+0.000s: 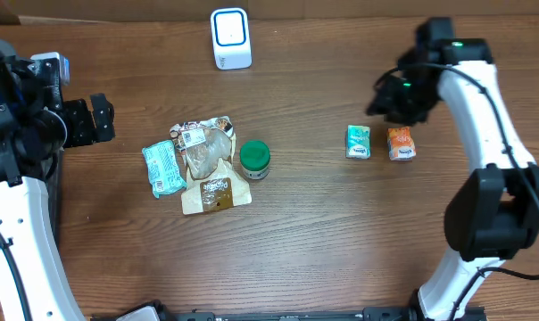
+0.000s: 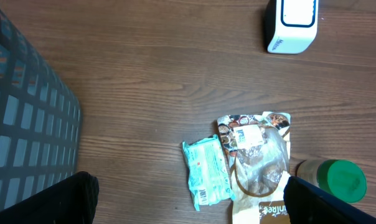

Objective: Scan the item barcode
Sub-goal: 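Reach the right gripper to the green-lidded jar and grasp it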

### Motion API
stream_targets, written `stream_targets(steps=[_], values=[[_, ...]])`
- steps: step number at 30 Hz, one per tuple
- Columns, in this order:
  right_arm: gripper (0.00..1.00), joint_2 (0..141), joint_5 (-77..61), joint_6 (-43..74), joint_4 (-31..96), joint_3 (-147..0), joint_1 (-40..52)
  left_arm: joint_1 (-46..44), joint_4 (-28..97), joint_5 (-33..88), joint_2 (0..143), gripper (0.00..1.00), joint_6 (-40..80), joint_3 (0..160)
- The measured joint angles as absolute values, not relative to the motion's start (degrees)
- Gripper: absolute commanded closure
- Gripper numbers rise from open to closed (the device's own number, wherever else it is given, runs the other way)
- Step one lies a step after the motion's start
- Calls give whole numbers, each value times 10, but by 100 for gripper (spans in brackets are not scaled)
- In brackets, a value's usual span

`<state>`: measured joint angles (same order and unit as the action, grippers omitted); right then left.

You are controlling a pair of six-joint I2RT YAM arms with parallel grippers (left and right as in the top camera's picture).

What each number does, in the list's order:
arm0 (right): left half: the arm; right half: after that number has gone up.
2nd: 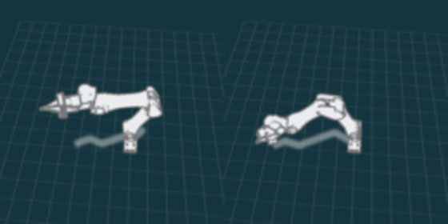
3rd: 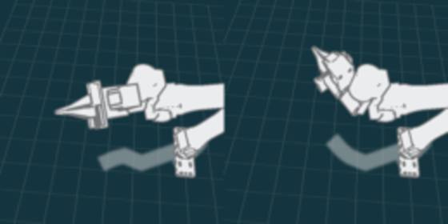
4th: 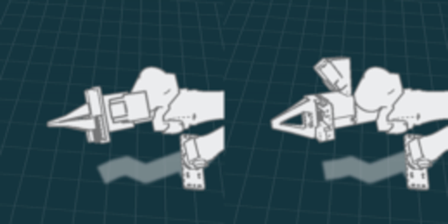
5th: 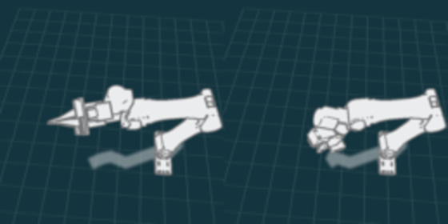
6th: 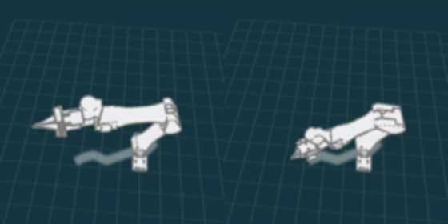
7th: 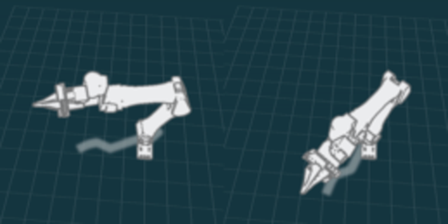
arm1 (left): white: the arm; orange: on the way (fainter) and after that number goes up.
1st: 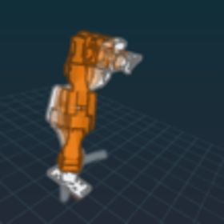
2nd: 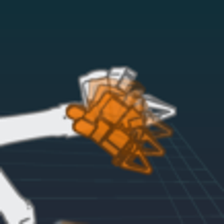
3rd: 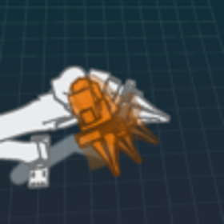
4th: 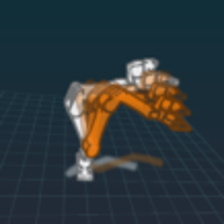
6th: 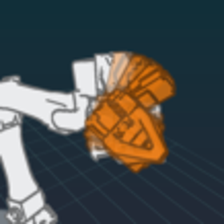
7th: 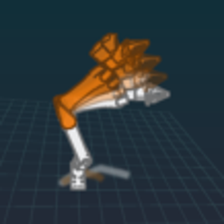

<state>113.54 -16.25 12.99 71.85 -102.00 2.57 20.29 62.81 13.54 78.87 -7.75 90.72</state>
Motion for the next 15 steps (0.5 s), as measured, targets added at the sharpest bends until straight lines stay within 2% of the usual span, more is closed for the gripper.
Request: stream_targets(steps=[2,3,6,13,15], values=[[53,1135,-171,126,695,-1020,67,203,628,135,789,1,-77,907],[41,1135,-175,123,683,-1020,89,203,628,135,789,0,-77,907],[33,1135,-182,116,648,-1020,148,203,628,135,789,0,-77,907],[1,1136,-166,50,588,-1020,268,203,628,135,789,1,-77,907],[0,1141,-145,28,583,-1020,296,203,628,135,789,0,-77,907]])
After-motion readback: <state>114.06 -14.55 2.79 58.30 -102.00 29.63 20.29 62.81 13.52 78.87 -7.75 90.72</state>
